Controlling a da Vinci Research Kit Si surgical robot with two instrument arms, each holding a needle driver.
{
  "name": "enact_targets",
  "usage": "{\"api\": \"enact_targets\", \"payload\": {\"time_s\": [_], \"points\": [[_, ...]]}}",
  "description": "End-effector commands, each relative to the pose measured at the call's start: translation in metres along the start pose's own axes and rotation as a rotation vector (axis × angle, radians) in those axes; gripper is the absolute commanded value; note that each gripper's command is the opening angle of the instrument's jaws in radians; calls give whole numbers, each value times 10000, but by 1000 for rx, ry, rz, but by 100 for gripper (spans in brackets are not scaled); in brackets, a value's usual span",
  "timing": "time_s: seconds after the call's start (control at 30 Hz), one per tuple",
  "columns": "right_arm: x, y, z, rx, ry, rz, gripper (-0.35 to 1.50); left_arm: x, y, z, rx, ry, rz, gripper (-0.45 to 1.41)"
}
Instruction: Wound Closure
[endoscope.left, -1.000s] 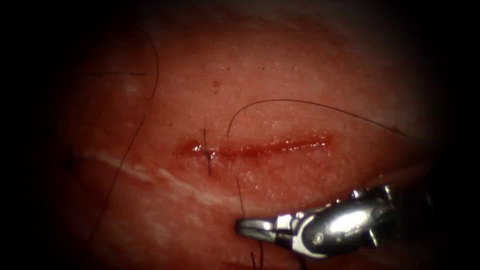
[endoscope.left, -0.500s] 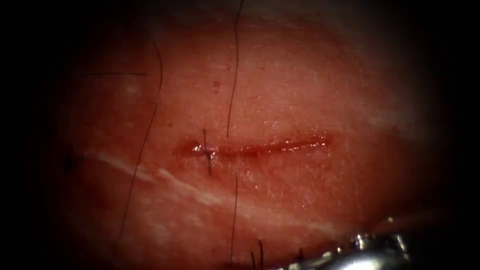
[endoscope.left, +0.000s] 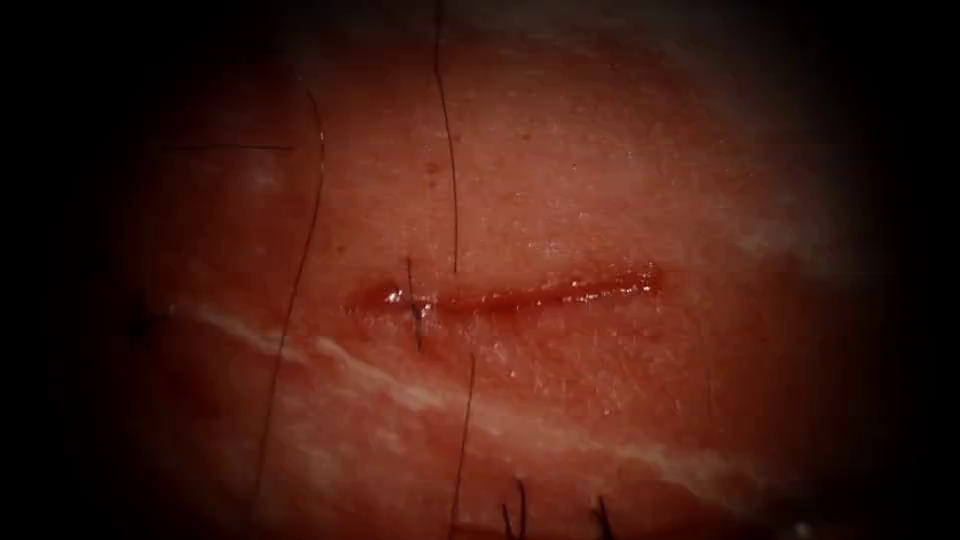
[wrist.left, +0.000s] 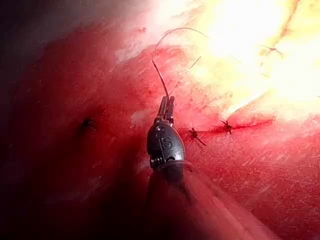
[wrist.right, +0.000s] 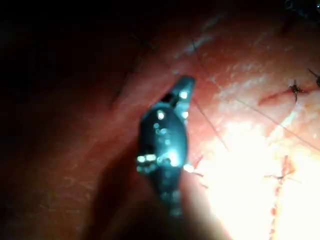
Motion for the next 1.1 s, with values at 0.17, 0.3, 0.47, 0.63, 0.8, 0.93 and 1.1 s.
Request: {"api": "enact_targets", "payload": {"time_s": [0.17,0.3,0.47,0.63,0.8,0.93,1.1], "points": [[-45,25,0,-53,-21,-22,101,-9,3,5,-1,0,-2,-45],[-96,49,0,-81,-49,-25,110,-10,4,5,-4,-2,-1,-45],[-160,73,1,-108,-87,-31,111,-12,4,6,-4,-4,0,-45],[-218,82,11,-118,-120,-57,106,-12,4,6,-4,-3,1,-45],[-246,85,25,-118,-146,-47,86,-13,4,7,-4,-6,2,-45],[-254,86,39,-107,-151,-4,32,-14,4,7,-4,-6,2,-45],[-248,92,37,-83,-156,46,-35,-14,4,7,-4,-6,2,-45]]}}
